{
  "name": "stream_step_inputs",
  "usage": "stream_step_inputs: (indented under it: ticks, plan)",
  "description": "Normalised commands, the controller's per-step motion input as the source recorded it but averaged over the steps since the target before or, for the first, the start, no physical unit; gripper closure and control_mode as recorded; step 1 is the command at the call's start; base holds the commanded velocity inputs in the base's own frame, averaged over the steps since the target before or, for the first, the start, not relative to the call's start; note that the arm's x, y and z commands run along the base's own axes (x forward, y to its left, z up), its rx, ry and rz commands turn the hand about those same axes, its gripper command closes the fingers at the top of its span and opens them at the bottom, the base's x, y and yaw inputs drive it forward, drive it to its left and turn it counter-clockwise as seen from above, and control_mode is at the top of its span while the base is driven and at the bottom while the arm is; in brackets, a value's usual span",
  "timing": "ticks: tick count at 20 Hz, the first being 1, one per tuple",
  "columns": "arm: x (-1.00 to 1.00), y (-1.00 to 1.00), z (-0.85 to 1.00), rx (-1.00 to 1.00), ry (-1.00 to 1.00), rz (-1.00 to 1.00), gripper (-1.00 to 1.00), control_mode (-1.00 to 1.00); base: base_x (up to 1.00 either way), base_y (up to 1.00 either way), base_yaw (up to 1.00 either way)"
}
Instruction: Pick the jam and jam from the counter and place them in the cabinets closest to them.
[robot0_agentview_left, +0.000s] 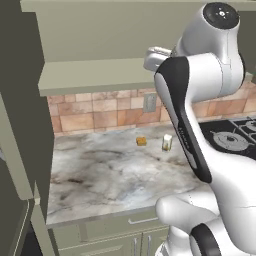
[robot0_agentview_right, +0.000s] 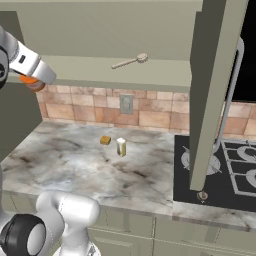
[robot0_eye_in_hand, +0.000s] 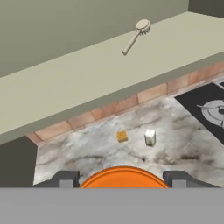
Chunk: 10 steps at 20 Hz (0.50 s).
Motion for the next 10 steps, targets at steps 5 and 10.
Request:
stream_step_inputs:
  ticks: [5, 10]
  plan:
    - [0.02, 0.0, 0.0, 0.0, 0.0, 0.0, 1.0, -1.0, 0.0, 0.0, 0.0]
    - [0.26, 0.0, 0.0, 0.0, 0.0, 0.0, 1.0, -1.0, 0.0, 0.0, 0.0]
